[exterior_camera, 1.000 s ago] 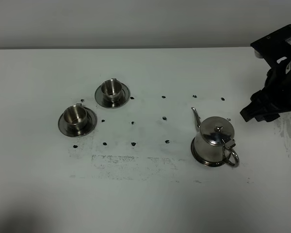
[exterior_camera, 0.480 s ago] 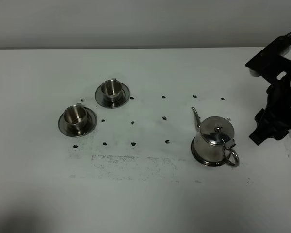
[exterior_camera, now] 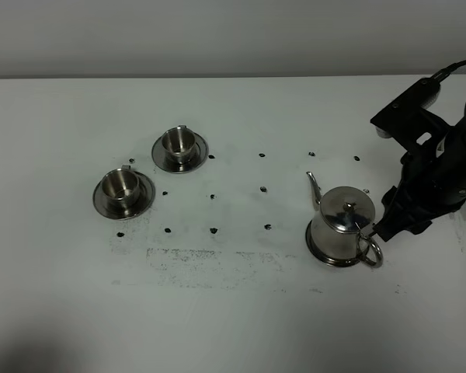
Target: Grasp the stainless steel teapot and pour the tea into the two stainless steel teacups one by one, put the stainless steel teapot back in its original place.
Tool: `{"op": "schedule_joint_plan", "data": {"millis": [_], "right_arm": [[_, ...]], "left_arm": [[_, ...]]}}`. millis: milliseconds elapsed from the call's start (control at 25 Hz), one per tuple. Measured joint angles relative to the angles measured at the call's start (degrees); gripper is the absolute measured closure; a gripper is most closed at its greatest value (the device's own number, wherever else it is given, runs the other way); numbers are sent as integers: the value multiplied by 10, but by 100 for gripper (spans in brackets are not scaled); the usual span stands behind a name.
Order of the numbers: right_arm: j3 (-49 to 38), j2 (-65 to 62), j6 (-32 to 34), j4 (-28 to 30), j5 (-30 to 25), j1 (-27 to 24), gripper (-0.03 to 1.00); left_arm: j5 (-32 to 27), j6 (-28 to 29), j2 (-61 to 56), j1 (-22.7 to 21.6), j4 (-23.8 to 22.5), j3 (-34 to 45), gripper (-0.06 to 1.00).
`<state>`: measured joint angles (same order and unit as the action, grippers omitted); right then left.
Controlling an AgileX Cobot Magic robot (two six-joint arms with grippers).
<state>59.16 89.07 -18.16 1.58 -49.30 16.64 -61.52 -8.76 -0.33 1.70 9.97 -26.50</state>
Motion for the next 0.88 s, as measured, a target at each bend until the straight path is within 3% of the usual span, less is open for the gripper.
{"op": "schedule_joint_plan", "data": {"millis": [880], "right_arm": [[9, 69, 13, -52, 19, 26, 49]], "left_arm": [[0, 0, 0, 0, 0, 0, 39]]}}
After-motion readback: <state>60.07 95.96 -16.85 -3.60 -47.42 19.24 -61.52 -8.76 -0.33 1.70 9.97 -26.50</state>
